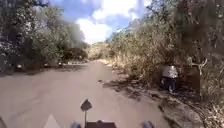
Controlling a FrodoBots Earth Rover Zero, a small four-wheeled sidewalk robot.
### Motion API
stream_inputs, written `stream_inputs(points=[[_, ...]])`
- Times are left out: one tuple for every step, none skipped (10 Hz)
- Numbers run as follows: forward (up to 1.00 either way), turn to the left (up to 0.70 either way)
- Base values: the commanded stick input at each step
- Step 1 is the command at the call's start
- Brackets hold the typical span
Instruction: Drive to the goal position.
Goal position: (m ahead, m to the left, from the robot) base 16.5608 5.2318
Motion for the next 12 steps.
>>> stream_inputs(points=[[0.70,0.00],[0.70,0.00],[0.70,0.00],[0.70,0.00],[0.70,0.00],[0.70,0.00],[0.70,0.00],[0.70,0.00],[0.70,0.00],[0.70,0.00],[0.70,0.03],[0.70,0.07]])
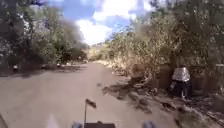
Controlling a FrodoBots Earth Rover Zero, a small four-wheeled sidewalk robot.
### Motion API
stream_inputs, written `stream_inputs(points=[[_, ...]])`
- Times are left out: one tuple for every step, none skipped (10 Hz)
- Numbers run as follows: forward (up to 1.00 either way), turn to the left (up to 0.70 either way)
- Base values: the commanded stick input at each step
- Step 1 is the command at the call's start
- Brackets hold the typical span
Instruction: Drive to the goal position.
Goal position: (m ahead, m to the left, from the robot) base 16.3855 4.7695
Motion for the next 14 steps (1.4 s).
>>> stream_inputs(points=[[0.70,0.10],[0.70,0.08],[0.70,0.04],[0.70,0.00],[0.70,0.00],[0.70,0.00],[0.70,0.02],[0.70,0.07],[0.70,0.17],[0.70,0.10],[0.70,0.03],[0.70,0.00],[0.70,0.00],[0.70,0.00]])
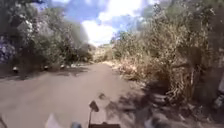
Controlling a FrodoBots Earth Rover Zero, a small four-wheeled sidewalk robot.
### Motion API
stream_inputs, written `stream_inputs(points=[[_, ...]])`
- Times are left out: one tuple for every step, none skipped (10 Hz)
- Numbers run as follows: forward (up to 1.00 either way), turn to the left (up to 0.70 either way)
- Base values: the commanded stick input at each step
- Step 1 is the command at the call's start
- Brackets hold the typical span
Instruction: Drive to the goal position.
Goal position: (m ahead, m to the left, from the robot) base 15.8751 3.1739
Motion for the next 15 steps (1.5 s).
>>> stream_inputs(points=[[0.70,0.00],[0.70,0.00],[0.70,0.00],[0.70,-0.02],[0.70,-0.04],[0.70,-0.11],[0.70,-0.20],[0.70,-0.27],[0.70,-0.22],[0.70,-0.16],[0.70,-0.10],[0.70,-0.05],[0.70,0.00],[0.70,0.00],[0.70,0.00]])
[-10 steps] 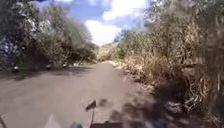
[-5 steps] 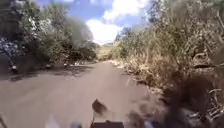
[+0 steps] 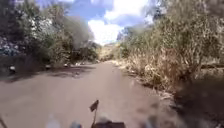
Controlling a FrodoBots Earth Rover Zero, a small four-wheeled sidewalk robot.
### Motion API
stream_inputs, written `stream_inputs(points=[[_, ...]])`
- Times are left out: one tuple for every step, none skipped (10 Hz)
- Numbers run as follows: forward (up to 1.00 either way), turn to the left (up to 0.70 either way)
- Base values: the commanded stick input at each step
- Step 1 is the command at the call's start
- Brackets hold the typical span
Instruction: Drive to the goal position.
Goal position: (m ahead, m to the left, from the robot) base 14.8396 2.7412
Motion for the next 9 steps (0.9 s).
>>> stream_inputs(points=[[0.70,0.00],[0.70,0.00],[0.70,0.00],[0.70,-0.14],[0.70,-0.28],[0.70,-0.33],[0.70,-0.27],[0.70,-0.22],[0.70,-0.14]])
